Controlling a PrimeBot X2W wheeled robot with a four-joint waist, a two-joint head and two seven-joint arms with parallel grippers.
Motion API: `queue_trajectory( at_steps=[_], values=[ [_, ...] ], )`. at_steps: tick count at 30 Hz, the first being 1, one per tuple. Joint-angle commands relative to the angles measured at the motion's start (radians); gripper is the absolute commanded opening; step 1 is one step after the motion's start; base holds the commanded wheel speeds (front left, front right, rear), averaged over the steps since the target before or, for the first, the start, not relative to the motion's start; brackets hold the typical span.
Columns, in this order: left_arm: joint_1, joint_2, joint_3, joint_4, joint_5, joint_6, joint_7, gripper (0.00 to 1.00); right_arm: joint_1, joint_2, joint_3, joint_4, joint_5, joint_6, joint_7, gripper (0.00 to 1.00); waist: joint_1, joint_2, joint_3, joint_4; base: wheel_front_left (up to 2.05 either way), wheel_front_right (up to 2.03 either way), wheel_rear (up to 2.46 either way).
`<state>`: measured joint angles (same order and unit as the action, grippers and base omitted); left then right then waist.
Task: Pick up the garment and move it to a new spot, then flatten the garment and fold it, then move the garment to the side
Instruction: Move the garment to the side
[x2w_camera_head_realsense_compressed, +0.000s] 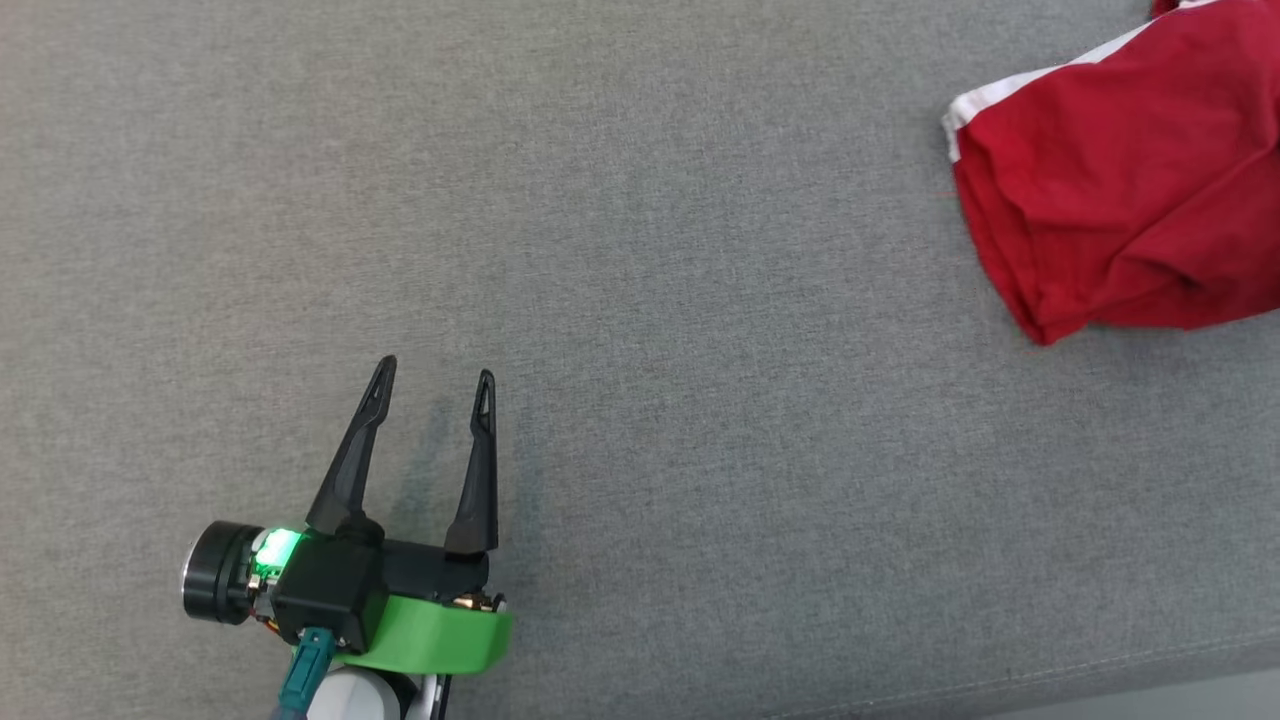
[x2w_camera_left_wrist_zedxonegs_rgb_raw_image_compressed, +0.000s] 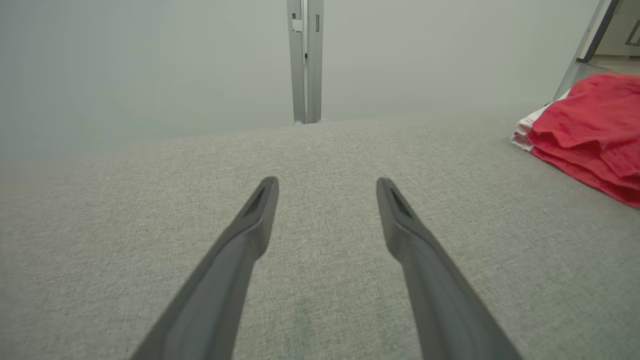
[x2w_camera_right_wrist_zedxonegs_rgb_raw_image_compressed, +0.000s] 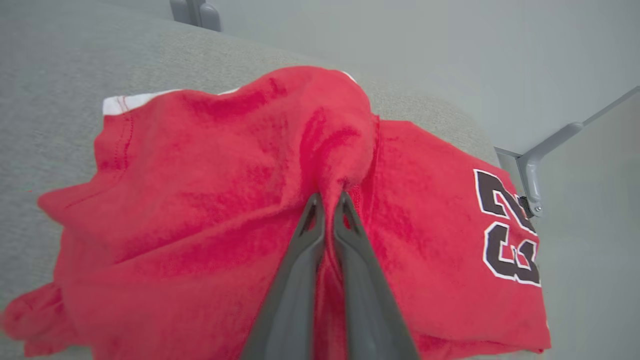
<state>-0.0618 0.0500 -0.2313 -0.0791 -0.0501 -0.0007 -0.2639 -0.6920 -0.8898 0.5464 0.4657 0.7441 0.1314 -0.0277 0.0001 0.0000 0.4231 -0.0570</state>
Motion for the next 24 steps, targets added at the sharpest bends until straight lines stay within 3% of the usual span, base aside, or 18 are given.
queue_trajectory(
  at_steps=[1,13,19,24],
  values=[
    [-0.02,0.005,0.004,-0.001,0.009,-0.006,0.0,1.0,-0.02,-0.014,-0.014,0.01,-0.012,-0.001,0.004,0.0,-0.0001,0.0,0.047,-0.039,0.0,0.0,0.0],
    [-0.052,0.004,-0.004,-0.032,0.03,-0.034,0.0,1.0,-0.068,-0.116,-0.176,0.104,-0.131,-0.002,-0.006,0.0,-0.0001,0.0,0.104,-0.01,0.0,0.0,0.0],
    [-0.05,0.012,-0.003,-0.034,0.041,-0.038,0.0,1.0,-0.063,-0.107,-0.232,0.158,-0.193,-0.002,0.018,0.0,-0.0001,0.0,0.103,0.006,0.0,0.0,0.0],
    [-0.041,0.023,-0.007,-0.037,0.046,-0.039,0.0,1.0,-0.078,-0.062,-0.295,0.213,-0.263,-0.002,0.029,0.0,-0.0001,0.0,0.095,0.006,0.0,0.0,0.0]
  ],
)
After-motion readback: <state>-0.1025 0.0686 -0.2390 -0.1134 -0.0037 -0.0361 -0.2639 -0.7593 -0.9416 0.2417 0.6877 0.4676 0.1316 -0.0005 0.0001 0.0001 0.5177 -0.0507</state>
